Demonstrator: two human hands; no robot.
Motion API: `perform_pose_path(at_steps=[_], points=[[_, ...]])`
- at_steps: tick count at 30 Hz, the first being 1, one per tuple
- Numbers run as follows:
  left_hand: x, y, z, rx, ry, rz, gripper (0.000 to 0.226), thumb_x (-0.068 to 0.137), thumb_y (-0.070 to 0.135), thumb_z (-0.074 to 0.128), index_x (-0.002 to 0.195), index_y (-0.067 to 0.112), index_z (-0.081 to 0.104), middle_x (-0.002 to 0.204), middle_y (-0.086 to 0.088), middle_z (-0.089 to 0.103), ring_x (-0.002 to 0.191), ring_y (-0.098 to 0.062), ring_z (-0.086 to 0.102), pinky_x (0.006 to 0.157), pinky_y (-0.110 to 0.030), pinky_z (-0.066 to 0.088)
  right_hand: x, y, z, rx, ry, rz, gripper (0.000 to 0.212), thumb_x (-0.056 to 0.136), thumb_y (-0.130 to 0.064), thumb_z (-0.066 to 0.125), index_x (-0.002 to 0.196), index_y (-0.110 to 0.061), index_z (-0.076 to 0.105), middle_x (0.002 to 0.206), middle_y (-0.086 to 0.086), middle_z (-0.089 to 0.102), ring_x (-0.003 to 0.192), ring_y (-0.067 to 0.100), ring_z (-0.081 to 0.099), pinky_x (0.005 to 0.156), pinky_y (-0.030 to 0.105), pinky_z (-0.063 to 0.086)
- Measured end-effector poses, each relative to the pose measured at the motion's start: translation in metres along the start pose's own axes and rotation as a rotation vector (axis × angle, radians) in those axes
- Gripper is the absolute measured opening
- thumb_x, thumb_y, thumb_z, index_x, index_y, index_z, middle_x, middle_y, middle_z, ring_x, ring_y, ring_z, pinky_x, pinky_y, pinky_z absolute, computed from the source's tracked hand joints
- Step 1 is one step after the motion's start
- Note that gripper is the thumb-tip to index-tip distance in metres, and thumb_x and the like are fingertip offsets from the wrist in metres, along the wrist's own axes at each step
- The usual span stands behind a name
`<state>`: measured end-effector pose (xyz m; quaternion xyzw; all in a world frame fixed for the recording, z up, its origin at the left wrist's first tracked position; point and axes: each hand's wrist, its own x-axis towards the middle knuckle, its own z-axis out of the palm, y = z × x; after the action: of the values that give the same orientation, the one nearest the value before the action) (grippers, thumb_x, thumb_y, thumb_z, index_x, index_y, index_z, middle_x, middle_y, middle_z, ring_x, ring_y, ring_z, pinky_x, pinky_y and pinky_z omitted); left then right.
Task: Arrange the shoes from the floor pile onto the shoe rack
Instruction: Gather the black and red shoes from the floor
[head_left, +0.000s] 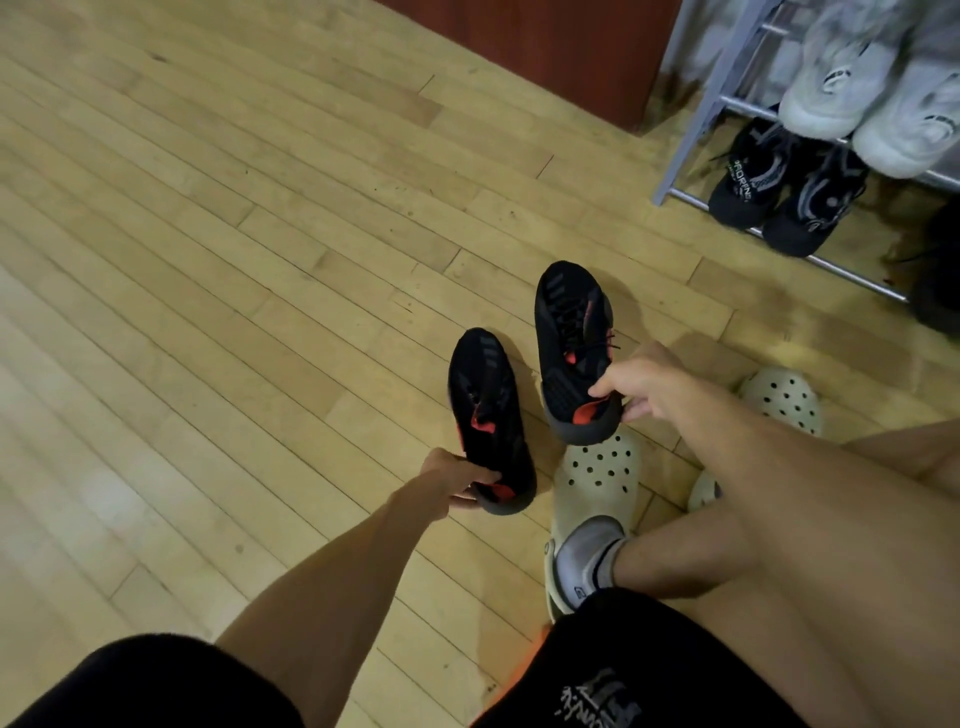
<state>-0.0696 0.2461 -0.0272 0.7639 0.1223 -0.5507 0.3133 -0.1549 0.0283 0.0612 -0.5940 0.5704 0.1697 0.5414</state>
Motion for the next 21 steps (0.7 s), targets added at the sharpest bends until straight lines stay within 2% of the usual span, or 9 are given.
perform_pose_path(at_steps=[2,4,6,8,10,12,16,19,21], points=[[-0.009,0.005,-0.004,-0.063,0.025,0.009,0.034,0.071,-0.003,0.078,0.101,-0.004,0.061,0.106,-0.017,0.066,0.073,-0.022,0.066,0.061,-0.035,0.06,-0.002,0.0,0.005,-0.046,-0.01,-0.004,0.043,0.091,0.003,0.058,0.133,0.004,0.05,0.137,0.019,0.053,0.124,0.035,0.053,0.095,0.042,0.048],[-0.02,0.01,-0.014,-0.141,0.07,0.009,0.028,0.07,-0.007,0.077,0.09,-0.003,0.059,0.103,-0.016,0.063,0.075,-0.025,0.064,0.063,-0.037,0.058,-0.004,0.0,0.011,-0.078,-0.032,-0.025,0.044,0.094,0.002,0.054,0.138,0.003,0.045,0.142,0.018,0.05,0.128,0.034,0.05,0.102,0.045,0.046],[-0.036,0.016,-0.028,-0.197,0.127,0.038,0.024,0.07,-0.009,0.077,0.081,-0.002,0.057,0.101,-0.014,0.061,0.083,-0.028,0.062,0.071,-0.038,0.057,-0.012,-0.004,0.016,-0.106,-0.016,-0.074,0.043,0.092,0.001,0.057,0.134,0.004,0.049,0.137,0.018,0.054,0.123,0.035,0.054,0.1,0.047,0.047],[-0.051,0.02,-0.043,-0.222,0.164,0.086,0.026,0.069,-0.007,0.079,0.078,0.0,0.055,0.103,-0.013,0.061,0.089,-0.03,0.062,0.071,-0.039,0.057,-0.023,-0.013,0.018,-0.189,0.045,-0.136,0.04,0.088,-0.004,0.064,0.127,0.002,0.057,0.127,0.018,0.062,0.112,0.035,0.062,0.093,0.047,0.054],[-0.066,0.027,-0.056,-0.245,0.171,0.142,0.026,0.07,-0.006,0.078,0.078,0.001,0.055,0.103,-0.013,0.06,0.091,-0.03,0.061,0.068,-0.039,0.057,-0.037,-0.025,0.016,-0.289,0.055,-0.185,0.04,0.092,-0.009,0.061,0.129,0.002,0.056,0.125,0.016,0.063,0.109,0.035,0.063,0.086,0.042,0.056],[-0.08,0.037,-0.067,-0.295,0.171,0.211,0.023,0.071,-0.007,0.077,0.082,-0.002,0.057,0.104,-0.013,0.061,0.092,-0.031,0.062,0.073,-0.041,0.056,-0.054,-0.038,0.012,-0.335,-0.013,-0.235,0.037,0.096,-0.008,0.053,0.131,0.004,0.052,0.118,0.016,0.064,0.107,0.036,0.063,0.076,0.037,0.055],[-0.119,0.08,-0.074,-0.355,0.178,0.382,0.037,0.073,-0.005,0.076,0.107,-0.007,0.061,0.109,-0.014,0.066,0.096,-0.032,0.066,0.075,-0.041,0.054,-0.089,-0.064,-0.014,-0.406,0.158,-0.392,0.03,0.086,-0.021,0.066,0.113,-0.009,0.065,0.106,0.012,0.07,0.092,0.031,0.069,0.08,0.038,0.059],[-0.154,0.123,-0.066,-0.379,0.097,0.514,0.02,0.078,0.002,0.073,0.097,0.002,0.065,0.104,-0.011,0.068,0.085,-0.026,0.066,0.078,-0.043,0.057,-0.122,-0.086,-0.047,-0.349,0.241,-0.476,0.027,0.084,-0.02,0.068,0.107,-0.006,0.068,0.102,0.014,0.071,0.091,0.031,0.07,0.08,0.042,0.06],[-0.179,0.152,-0.055,-0.399,0.062,0.607,0.017,0.081,0.006,0.072,0.097,0.006,0.064,0.098,-0.008,0.068,0.082,-0.022,0.065,0.078,-0.043,0.058,-0.143,-0.097,-0.074,-0.265,0.305,-0.531,0.026,0.084,-0.019,0.069,0.102,-0.001,0.068,0.096,0.017,0.072,0.084,0.032,0.07,0.077,0.043,0.06]])
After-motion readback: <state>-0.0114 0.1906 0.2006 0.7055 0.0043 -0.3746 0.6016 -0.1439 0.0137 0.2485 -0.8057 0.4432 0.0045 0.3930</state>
